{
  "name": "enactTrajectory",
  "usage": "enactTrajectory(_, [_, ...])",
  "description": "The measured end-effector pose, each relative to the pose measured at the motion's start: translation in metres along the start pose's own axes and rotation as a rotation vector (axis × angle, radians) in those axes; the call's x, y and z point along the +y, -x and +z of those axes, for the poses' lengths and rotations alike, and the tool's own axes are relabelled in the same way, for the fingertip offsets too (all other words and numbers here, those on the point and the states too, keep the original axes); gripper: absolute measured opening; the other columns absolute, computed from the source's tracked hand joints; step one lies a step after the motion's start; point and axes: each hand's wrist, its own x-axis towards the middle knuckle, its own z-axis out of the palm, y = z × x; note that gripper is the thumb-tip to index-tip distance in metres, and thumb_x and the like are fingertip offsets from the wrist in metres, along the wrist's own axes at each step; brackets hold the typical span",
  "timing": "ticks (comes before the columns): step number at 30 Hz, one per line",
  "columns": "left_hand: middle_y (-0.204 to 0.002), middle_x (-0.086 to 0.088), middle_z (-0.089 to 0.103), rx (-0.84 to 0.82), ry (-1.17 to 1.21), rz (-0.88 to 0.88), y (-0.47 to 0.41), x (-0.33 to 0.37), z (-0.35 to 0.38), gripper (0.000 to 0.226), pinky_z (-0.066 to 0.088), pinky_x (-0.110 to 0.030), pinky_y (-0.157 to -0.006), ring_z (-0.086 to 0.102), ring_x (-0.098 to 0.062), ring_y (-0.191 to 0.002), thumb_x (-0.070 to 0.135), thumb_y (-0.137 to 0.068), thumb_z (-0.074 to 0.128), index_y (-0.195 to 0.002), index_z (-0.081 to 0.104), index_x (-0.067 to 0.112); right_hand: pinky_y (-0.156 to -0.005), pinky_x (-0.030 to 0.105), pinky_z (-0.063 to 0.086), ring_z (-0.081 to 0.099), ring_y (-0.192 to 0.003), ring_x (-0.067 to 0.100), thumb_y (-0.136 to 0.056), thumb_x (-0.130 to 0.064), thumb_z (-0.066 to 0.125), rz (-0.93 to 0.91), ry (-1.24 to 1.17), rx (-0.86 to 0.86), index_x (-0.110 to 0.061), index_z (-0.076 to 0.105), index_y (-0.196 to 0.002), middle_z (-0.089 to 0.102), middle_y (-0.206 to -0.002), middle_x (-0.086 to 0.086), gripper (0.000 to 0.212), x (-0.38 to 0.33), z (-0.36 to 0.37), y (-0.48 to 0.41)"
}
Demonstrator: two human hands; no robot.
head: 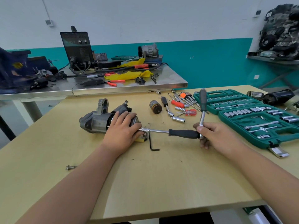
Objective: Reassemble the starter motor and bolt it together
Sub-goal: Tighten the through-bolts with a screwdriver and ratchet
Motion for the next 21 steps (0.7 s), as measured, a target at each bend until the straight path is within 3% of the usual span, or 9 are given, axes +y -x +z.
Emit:
enactTrajectory(4, [-0.129, -0.021, 0.060, -0.083, 0.010, -0.035, -0.002, -0.003, -0.002, 0.029, 0.020, -0.064, -0.112, 0.049, -0.044, -0.128, 0.035, -0.093, 0.060, -0.101, 0.074, 0.011, -0.076, 0.004, 0.044, 0.064, -0.088, -0.004, -0.084, -0.004, 0.069, -0.214, 0.236, 0.003, -0.037, 0.070, -0.098, 0.069, -0.095, -0.016, 0.036, -0.002, -0.004, 0.008])
enactTrajectory(5, [-0.131, -0.021, 0.059, -0.097, 0.001, -0.042, -0.002, -0.002, -0.003, 0.026, 0.018, -0.063, -0.113, 0.046, -0.044, -0.131, 0.033, -0.093, 0.062, -0.103, 0.074, 0.011, -0.079, 0.006, 0.045, 0.063, -0.090, -0.003, -0.085, -0.003, 0.069, -0.258, 0.292, 0.008, -0.037, 0.070, -0.098, 0.068, -0.100, -0.016, 0.036, -0.002, -0.004, 0.009])
enactTrajectory(7, [-0.126, -0.020, 0.062, -0.068, -0.056, -0.010, -0.001, 0.004, -0.004, 0.022, 0.021, -0.066, -0.110, 0.047, -0.046, -0.130, 0.026, -0.090, 0.069, -0.103, 0.073, 0.009, -0.067, 0.019, 0.054, 0.068, -0.073, 0.009, -0.093, -0.010, 0.060, -0.214, 0.239, -0.010, -0.025, 0.069, -0.099, 0.071, -0.089, -0.008, 0.019, -0.004, 0.002, 0.010])
enactTrajectory(9, [-0.110, -0.017, 0.068, 0.025, -0.106, 0.115, -0.004, 0.019, -0.001, 0.024, 0.035, -0.066, -0.105, 0.059, -0.043, -0.117, 0.020, -0.084, 0.073, -0.102, 0.072, 0.005, -0.042, 0.025, 0.048, 0.061, -0.047, 0.018, -0.102, -0.024, 0.044, -0.170, 0.256, 0.036, -0.012, 0.067, -0.096, 0.068, -0.064, 0.001, 0.026, -0.003, 0.009, 0.004])
enactTrajectory(12, [-0.088, -0.008, 0.066, 0.010, -0.072, 0.221, -0.018, 0.057, 0.001, 0.027, 0.052, -0.038, -0.080, 0.065, -0.031, -0.084, 0.033, -0.088, 0.058, -0.097, 0.067, 0.009, -0.037, 0.020, 0.037, 0.049, -0.037, 0.016, -0.102, -0.032, 0.040, -0.016, 0.243, 0.007, -0.008, 0.066, -0.091, 0.066, -0.057, 0.001, 0.037, -0.003, 0.012, 0.000])
enactTrajectory(15, [-0.087, -0.002, 0.062, -0.313, 0.018, -0.029, -0.038, 0.078, 0.001, 0.032, 0.034, -0.032, -0.058, 0.057, -0.026, -0.076, 0.051, -0.096, 0.043, -0.092, 0.050, 0.020, -0.054, 0.019, 0.049, 0.061, -0.055, 0.010, -0.094, -0.014, 0.059, -0.086, 0.240, -0.068, -0.015, 0.070, -0.099, 0.067, -0.063, -0.005, 0.012, -0.003, 0.009, 0.006])
enactTrajectory(18, [-0.072, 0.004, 0.052, -0.544, 0.089, -0.183, -0.052, 0.074, 0.001, 0.039, 0.030, -0.028, -0.049, 0.048, -0.016, -0.060, 0.060, -0.088, 0.048, -0.081, 0.051, 0.023, -0.081, 0.001, 0.038, 0.058, -0.092, -0.010, -0.084, -0.006, 0.072, -0.289, 0.461, -0.065, -0.030, 0.069, -0.107, 0.065, -0.097, -0.018, 0.034, 0.000, 0.008, 0.012])
enactTrajectory(19, [-0.075, 0.004, 0.053, -0.559, 0.106, -0.205, -0.054, 0.074, 0.000, 0.037, 0.032, -0.028, -0.050, 0.048, -0.015, -0.061, 0.059, -0.086, 0.051, -0.079, 0.048, 0.023, -0.079, 0.000, 0.038, 0.058, -0.092, -0.012, -0.085, -0.010, 0.071, -0.282, 0.495, -0.075, -0.034, 0.066, -0.109, 0.065, -0.097, -0.019, 0.034, -0.001, 0.011, 0.012])
enactTrajectory(21, [-0.092, -0.002, 0.058, -0.432, 0.112, -0.207, -0.048, 0.083, -0.005, 0.029, 0.037, -0.032, -0.059, 0.053, -0.022, -0.073, 0.046, -0.088, 0.057, -0.091, 0.046, 0.019, -0.060, 0.011, 0.047, 0.065, -0.065, 0.001, -0.094, -0.021, 0.060, -0.146, 0.320, -0.087, -0.027, 0.067, -0.102, 0.070, -0.073, -0.011, 0.013, -0.004, 0.019, 0.011])
